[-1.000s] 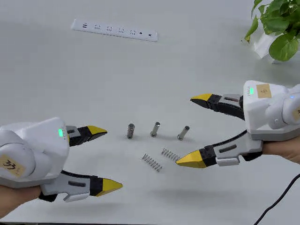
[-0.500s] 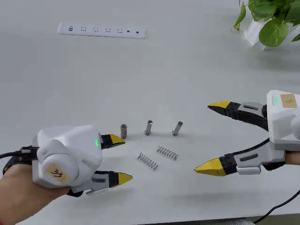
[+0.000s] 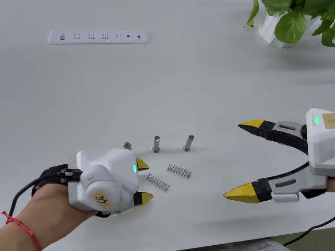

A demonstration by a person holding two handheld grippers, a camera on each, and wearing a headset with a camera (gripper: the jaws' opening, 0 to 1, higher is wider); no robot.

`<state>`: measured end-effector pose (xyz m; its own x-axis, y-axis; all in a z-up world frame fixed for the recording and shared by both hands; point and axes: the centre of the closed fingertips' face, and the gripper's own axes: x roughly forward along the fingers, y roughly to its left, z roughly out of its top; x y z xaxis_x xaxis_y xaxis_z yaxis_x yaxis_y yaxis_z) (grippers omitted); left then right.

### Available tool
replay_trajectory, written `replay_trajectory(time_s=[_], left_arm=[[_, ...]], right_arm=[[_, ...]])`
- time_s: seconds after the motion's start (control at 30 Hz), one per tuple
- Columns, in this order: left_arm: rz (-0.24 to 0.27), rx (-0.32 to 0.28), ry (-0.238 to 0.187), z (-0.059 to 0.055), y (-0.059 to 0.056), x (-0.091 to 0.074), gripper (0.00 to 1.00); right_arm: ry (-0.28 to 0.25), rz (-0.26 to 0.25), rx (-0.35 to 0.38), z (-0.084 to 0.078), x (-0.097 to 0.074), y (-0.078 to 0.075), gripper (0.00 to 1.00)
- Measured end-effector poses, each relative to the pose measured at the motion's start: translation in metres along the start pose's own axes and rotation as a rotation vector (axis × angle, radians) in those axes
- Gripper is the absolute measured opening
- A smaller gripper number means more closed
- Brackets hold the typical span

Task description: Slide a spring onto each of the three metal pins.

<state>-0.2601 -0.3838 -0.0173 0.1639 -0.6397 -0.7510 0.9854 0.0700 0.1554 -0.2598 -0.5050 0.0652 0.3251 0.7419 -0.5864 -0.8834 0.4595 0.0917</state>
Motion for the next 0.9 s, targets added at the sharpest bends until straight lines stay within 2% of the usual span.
replay_trajectory(time_s=[0.1, 0.27, 0.3, 0.33, 0.4, 0.6, 0.9], left_arm=[[-0.006, 0.007, 0.017, -0.002, 0.001, 0.006, 0.26], [-0.019, 0.017, 0.062, -0.011, -0.001, 0.014, 0.22], [-0.024, -0.036, 0.045, -0.011, -0.002, 0.015, 0.21], [-0.023, -0.005, 0.064, -0.013, 0.002, 0.014, 0.20], [-0.017, 0.000, 0.067, -0.013, 0.003, 0.014, 0.19], [-0.013, -0.030, 0.079, -0.017, 0.001, 0.013, 0.10], [0.004, -0.061, 0.081, -0.015, 0.001, 0.012, 0.10]], right_arm=[[0.002, -0.008, 0.008, -0.003, -0.003, -0.001, 0.93], [-0.002, -0.020, 0.020, -0.005, -0.005, -0.002, 0.93], [-0.001, -0.022, 0.022, -0.005, -0.006, -0.003, 0.92], [-0.001, -0.024, 0.022, -0.006, -0.006, -0.003, 0.92], [0.001, -0.023, 0.024, -0.007, -0.006, -0.002, 0.92], [0.000, -0.023, 0.029, -0.007, -0.003, 0.001, 0.91], [0.000, -0.024, 0.028, -0.007, -0.003, 0.002, 0.90]])
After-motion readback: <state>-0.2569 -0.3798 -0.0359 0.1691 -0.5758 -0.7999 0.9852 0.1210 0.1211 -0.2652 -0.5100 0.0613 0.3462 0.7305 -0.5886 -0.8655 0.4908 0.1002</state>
